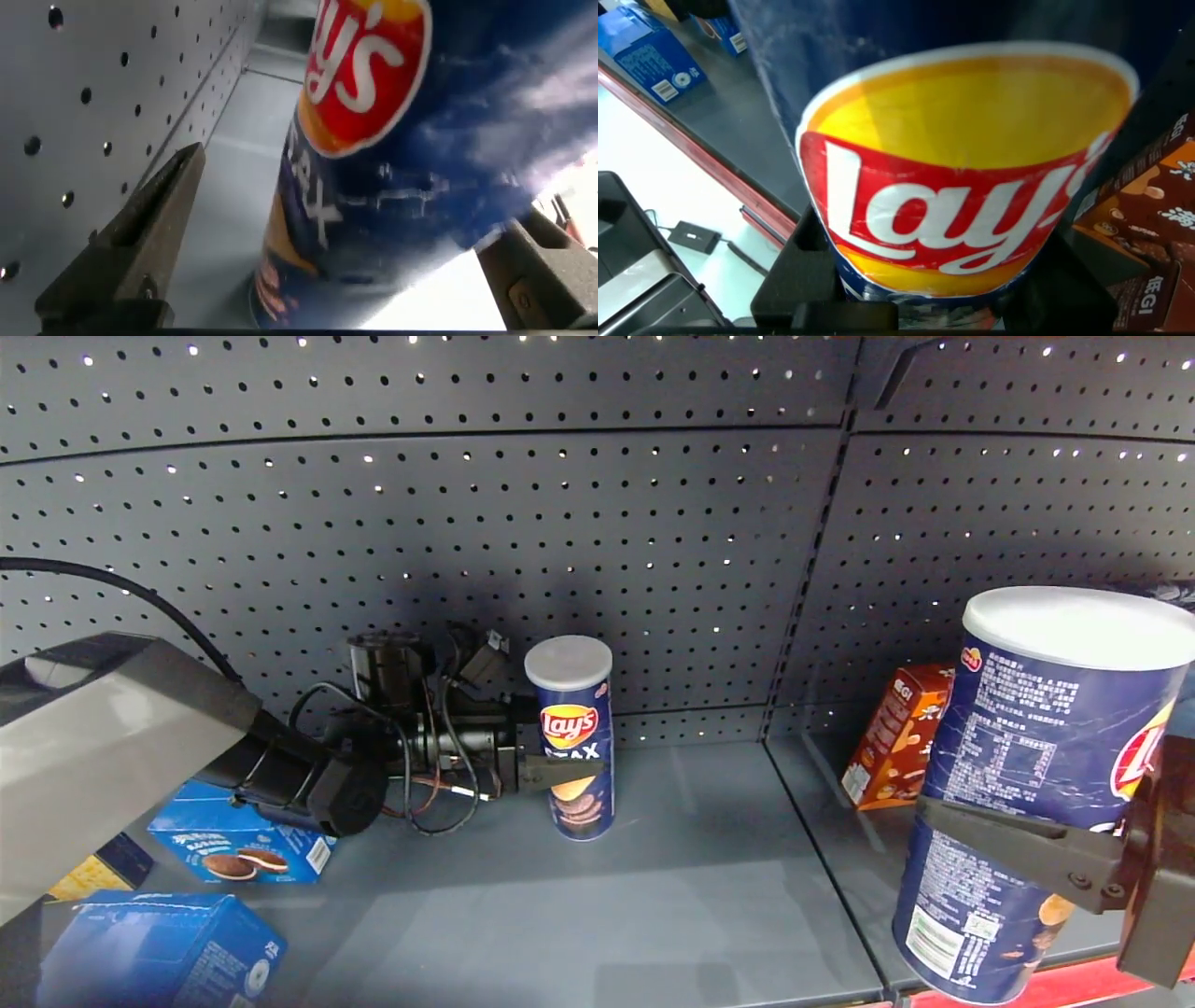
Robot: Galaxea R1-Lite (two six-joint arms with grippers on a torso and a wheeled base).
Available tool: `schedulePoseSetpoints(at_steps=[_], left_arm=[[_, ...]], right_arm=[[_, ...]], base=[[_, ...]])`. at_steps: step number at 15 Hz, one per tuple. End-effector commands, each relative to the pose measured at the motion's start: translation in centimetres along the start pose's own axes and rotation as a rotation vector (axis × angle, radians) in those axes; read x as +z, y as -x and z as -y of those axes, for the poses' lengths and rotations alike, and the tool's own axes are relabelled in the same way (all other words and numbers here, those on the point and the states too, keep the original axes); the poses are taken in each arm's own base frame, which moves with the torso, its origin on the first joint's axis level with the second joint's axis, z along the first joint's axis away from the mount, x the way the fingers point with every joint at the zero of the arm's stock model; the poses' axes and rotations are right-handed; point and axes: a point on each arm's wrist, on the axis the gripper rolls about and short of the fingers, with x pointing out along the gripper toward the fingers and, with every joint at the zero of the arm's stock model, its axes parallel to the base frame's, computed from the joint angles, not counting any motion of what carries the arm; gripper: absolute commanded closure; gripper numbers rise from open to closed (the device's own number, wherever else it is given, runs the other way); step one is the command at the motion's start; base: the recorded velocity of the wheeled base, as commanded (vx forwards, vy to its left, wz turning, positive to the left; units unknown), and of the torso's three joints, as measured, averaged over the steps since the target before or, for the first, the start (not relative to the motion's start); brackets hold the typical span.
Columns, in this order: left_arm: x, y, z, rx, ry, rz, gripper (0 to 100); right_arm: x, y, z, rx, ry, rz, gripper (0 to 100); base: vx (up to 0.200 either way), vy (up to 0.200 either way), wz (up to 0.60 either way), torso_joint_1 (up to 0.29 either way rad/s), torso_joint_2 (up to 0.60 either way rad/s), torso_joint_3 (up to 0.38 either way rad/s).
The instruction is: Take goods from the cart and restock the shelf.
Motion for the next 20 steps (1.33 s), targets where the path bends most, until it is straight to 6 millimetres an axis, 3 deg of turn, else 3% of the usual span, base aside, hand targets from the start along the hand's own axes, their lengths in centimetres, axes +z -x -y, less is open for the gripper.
schedulePoseSetpoints(at_steps=[1, 8, 9, 13, 17, 18, 20], left_arm=[[0.0, -0.5, -0.3, -0.005, -0.008, 0.003, 0], [-0.1, -1.9, 0.1, -0.006, -0.014, -0.002, 0], [-0.1, -2.0, 0.2, 0.003, -0.012, -0.004, 100], [-0.3, -2.7, 1.1, -0.003, -0.008, -0.013, 100], [0.1, -2.0, 3.3, 0.0, -0.004, -0.018, 100], [1.1, -1.2, 4.9, 0.05, -0.016, -0.014, 100], [1.9, -0.5, 5.9, 0.084, -0.022, -0.007, 100]], right_arm=[[0.0, 0.0, 0.0, 0.001, 0.0, 0.0, 100], [0.0, 0.2, 0.0, -0.004, 0.0, 0.003, 100], [-0.2, 0.2, 0.0, -0.002, 0.0, 0.0, 100], [-0.2, 0.2, 0.0, -0.004, 0.0, 0.0, 100], [-0.5, 0.4, 0.2, -0.014, -0.001, -0.005, 100], [-0.7, 0.6, 0.2, -0.019, -0.002, -0.006, 100], [-0.7, 0.8, 0.2, -0.019, -0.001, -0.003, 100]], base=[[0.0, 0.0, 0.0, 0.0, 0.0, 0.0], [0.0, 0.0, 0.0, 0.0, 0.0, 0.0], [0.0, 0.0, 0.0, 0.0, 0.0, 0.0], [0.0, 0.0, 0.0, 0.0, 0.0, 0.0], [0.0, 0.0, 0.0, 0.0, 0.0, 0.0], [0.0, 0.0, 0.0, 0.0, 0.0, 0.0], [0.0, 0.0, 0.0, 0.0, 0.0, 0.0]])
